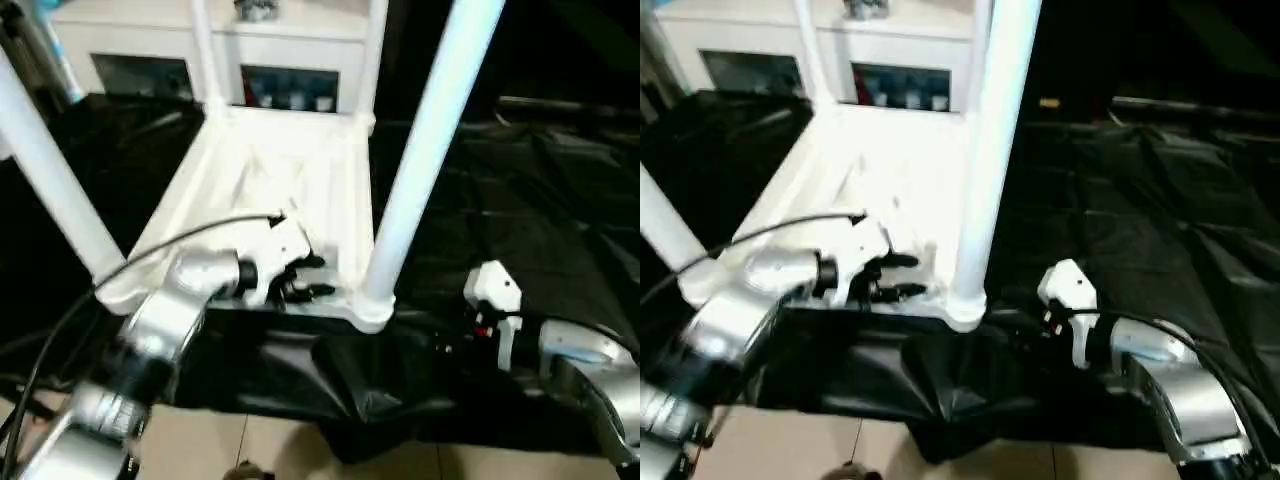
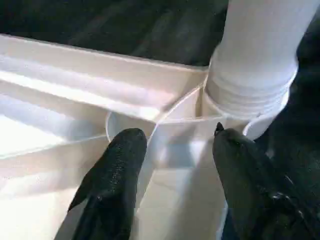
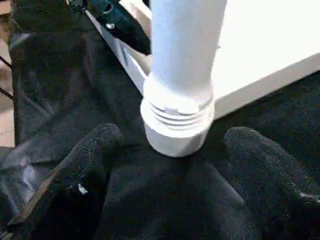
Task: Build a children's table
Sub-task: Rotate leg to tighten
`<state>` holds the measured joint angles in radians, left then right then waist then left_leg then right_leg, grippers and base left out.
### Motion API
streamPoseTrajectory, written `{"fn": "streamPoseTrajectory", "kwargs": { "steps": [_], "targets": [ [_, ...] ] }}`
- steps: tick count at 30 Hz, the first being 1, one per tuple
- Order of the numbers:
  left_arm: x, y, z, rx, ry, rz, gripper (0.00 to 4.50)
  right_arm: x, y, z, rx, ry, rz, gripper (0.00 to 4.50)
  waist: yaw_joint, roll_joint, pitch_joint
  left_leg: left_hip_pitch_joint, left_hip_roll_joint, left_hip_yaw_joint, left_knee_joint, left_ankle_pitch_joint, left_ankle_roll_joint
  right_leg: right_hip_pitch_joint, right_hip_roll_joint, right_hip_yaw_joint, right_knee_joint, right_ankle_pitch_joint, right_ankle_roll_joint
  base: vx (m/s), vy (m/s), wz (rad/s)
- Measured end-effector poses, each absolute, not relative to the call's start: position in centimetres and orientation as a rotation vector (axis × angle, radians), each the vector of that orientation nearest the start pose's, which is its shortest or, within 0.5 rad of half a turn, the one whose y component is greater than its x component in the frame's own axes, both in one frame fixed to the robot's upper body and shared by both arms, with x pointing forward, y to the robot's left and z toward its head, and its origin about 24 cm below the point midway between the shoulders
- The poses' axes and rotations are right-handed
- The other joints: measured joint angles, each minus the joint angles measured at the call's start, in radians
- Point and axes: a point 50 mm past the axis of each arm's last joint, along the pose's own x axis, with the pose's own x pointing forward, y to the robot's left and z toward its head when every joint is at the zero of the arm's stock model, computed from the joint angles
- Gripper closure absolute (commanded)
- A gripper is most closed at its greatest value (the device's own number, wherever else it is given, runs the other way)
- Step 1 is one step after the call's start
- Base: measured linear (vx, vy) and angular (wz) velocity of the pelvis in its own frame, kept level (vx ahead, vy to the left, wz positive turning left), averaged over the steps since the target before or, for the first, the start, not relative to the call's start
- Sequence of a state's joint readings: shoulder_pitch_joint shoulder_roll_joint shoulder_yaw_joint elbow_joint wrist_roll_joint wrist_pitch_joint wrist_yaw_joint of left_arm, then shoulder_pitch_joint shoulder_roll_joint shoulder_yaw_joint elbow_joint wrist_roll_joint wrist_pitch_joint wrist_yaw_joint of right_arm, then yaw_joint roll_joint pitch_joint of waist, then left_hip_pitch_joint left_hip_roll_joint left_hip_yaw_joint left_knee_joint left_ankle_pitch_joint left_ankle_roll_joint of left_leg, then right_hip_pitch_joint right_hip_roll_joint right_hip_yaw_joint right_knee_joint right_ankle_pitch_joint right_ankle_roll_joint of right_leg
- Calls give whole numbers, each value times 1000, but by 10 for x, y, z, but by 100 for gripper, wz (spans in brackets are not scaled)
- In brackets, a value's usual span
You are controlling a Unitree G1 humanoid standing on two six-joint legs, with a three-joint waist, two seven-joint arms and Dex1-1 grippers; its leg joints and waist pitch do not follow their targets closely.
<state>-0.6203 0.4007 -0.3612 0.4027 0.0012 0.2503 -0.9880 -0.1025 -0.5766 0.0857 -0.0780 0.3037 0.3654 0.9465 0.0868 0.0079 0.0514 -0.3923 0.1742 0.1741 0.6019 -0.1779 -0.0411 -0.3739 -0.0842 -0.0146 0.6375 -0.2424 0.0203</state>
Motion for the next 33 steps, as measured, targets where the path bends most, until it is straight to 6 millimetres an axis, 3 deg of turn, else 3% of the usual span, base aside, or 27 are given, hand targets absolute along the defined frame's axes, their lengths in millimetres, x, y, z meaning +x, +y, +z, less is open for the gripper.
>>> {"fn": "streamPoseTrajectory", "kwargs": {
  "steps": [8, 17, 27, 33],
  "targets": [
    [329, 115, 72, 449, 461, -1290, 196, 247, -193, 66, -179, 354, 1004, 71, 1, 8, -1, 0, 0, 0, 0, 0, 0, 0, 0, 0, 0, 0, 0, 0, 0, 0],
    [327, 118, 66, 421, 488, -1327, 196, 247, -194, 65, -203, 362, 1002, 71, 0, 8, 0, 0, 0, 0, 0, 0, 0, 0, 0, 0, 0, 0, 0, 0, 0, 0],
    [324, 123, 60, 429, 538, -1370, 276, 246, -192, 62, -212, 374, 1013, 71, 2, 8, 0, 0, 0, 0, 0, 0, 0, 0, -1, -1, 0, 0, 0, 0, 0, 0],
    [324, 124, 61, 406, 533, -1377, 347, 246, -191, 62, -211, 375, 1025, 71, 1, 8, 0, 0, 0, 0, 0, 0, 0, 0, -1, -1, 0, 0, 0, 0, 0, 0]
  ]
}}
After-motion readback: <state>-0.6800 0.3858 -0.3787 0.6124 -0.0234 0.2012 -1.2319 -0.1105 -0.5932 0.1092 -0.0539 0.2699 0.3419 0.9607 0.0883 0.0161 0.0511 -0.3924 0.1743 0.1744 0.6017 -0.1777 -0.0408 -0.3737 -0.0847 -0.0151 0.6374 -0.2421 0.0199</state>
